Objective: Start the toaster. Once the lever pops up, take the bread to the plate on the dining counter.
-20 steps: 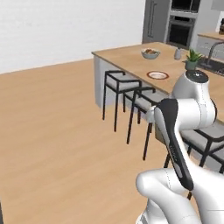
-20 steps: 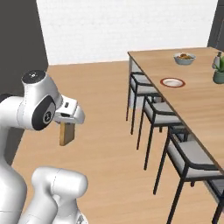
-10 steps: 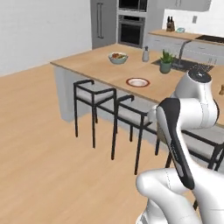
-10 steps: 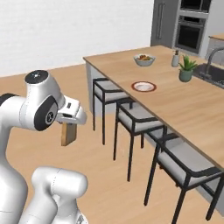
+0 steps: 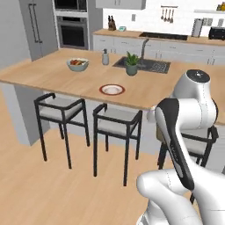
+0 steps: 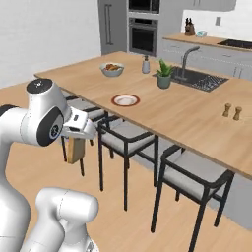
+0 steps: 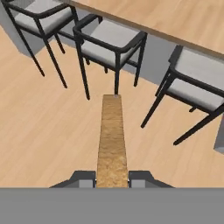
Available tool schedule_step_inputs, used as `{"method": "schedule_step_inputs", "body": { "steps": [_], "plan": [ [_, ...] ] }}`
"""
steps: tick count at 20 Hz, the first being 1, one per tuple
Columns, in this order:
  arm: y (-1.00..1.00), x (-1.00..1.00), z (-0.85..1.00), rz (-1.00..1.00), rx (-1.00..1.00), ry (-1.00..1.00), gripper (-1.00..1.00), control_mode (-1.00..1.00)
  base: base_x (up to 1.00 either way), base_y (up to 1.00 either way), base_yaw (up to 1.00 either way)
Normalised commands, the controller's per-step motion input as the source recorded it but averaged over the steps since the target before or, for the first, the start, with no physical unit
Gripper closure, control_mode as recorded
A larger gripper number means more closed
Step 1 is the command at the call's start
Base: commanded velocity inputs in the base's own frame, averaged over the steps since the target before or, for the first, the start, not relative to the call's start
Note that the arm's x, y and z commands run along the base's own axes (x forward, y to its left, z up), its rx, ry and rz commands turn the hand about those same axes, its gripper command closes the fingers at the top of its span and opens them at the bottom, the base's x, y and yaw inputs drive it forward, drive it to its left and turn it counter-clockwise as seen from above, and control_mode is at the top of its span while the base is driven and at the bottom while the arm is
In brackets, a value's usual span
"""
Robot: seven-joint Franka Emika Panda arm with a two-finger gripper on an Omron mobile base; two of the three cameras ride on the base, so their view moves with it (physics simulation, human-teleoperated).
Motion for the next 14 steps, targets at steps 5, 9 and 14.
{"method": "schedule_step_inputs", "body": {
  "steps": [5,9,14],
  "plan": [
    [0.00,0.00,0.00,0.00,0.00,0.00,1.00,1.00,0.13,0.57,-0.72],
    [0.00,0.00,0.00,0.00,0.00,0.00,1.00,1.00,0.10,0.72,-0.62],
    [0.00,0.00,0.00,0.00,0.00,0.00,1.00,1.00,0.29,0.96,-0.40]
  ]
}}
